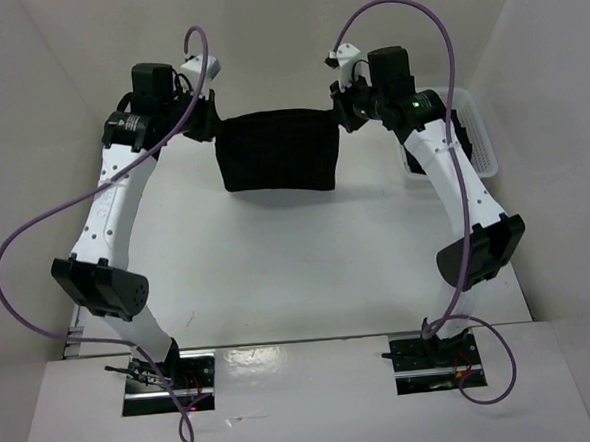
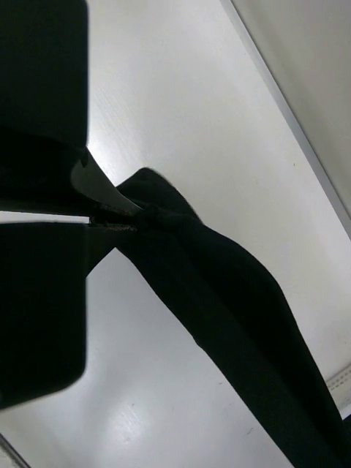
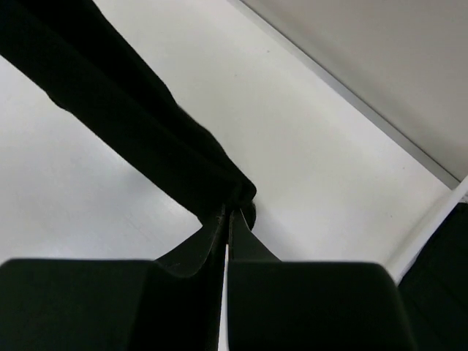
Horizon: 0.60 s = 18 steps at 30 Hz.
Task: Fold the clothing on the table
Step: Flatten the skirt out
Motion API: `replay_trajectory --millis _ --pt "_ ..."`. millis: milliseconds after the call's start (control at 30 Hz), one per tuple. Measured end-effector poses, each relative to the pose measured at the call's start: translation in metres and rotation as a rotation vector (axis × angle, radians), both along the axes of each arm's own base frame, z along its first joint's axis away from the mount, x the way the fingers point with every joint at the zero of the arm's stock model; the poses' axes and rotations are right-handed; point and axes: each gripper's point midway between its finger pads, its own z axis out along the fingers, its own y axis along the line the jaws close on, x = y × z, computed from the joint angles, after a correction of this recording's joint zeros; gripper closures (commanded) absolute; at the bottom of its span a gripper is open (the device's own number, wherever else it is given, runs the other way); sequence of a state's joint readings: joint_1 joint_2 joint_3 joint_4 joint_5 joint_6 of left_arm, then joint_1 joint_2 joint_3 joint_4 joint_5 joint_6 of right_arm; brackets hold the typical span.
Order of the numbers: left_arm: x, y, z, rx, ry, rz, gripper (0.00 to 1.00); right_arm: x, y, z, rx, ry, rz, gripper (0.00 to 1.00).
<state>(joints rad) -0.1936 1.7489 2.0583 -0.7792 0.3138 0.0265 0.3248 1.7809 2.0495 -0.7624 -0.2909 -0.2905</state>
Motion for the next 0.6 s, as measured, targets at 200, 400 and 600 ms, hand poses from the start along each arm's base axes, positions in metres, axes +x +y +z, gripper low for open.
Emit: replay_trajectory --millis 200,400,600 --pt "-0.045 0.003 0.003 0.024 -0.011 -0.025 1.0 -0.037 -0.004 0.008 -0.005 -0.015 0.061 1.0" --pt "-0.092 0.016 0.02 0.044 -0.076 -0.022 1.0 -0.085 -0.003 0.038 0.021 -0.083 0.182 1.0" --pt "-0.141 0.029 0.044 0.024 -0.173 -0.025 1.0 -0.13 -0.005 0.07 0.083 -0.146 0.306 1.0"
